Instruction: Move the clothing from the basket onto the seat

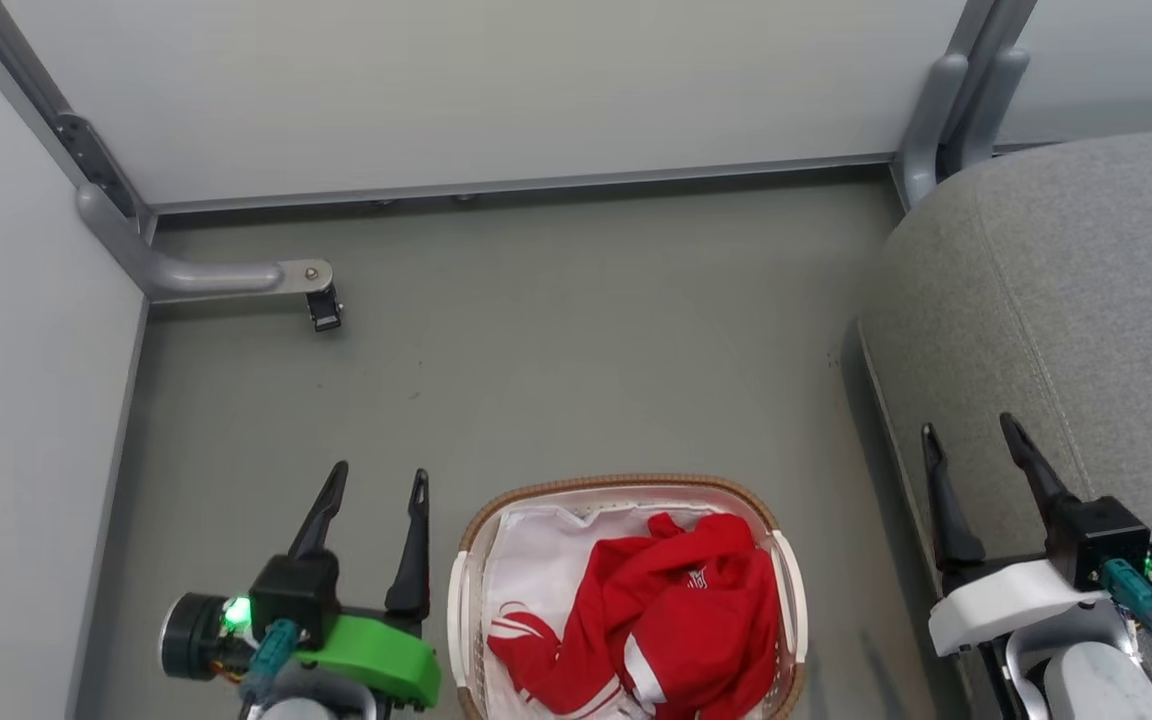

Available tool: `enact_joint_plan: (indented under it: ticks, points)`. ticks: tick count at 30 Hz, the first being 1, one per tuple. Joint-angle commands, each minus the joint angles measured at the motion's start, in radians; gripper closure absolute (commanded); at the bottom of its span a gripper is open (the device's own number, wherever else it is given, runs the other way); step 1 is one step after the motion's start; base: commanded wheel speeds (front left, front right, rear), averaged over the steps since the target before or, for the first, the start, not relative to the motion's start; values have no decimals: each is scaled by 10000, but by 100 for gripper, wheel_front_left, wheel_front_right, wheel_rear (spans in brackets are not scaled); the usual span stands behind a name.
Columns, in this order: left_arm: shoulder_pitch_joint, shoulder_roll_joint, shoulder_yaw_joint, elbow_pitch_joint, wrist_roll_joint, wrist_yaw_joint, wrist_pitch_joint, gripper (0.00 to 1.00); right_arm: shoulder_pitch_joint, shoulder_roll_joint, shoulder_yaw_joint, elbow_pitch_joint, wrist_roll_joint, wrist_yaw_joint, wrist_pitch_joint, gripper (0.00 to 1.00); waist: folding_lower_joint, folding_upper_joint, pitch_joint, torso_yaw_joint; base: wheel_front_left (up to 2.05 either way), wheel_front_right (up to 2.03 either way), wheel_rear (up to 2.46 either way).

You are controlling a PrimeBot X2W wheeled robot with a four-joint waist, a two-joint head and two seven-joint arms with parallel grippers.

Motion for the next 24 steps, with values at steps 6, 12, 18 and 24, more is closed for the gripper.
enact_joint_plan:
  ticks: [6, 12, 18, 24]
  points:
    - [-1591, 54, -1265, 837, 400, -360, 3, 0, -775, -53, -426, -336, -420, -10, -46, 0, 0, 120, 1750, -165, 0, 0, 0]
    - [-3100, 54, -3012, 2682, 419, -498, 3, 0, -1437, -50, -829, -875, -721, -10, -36, 0, 0, 120, 2946, -480, 0, 0, 0]
    - [-4274, 57, -5192, 4345, -135, -564, 3, 0, -2063, -48, -1188, -1186, -596, -10, -36, 0, 0, 120, 4058, -801, 0, 0, 0]
    - [-5112, 57, -7116, 5454, -1124, -566, 3, 0, -2630, -45, -1238, -1579, -460, -10, -36, 0, 0, 120, 5110, -1088, 0, 0, 0]
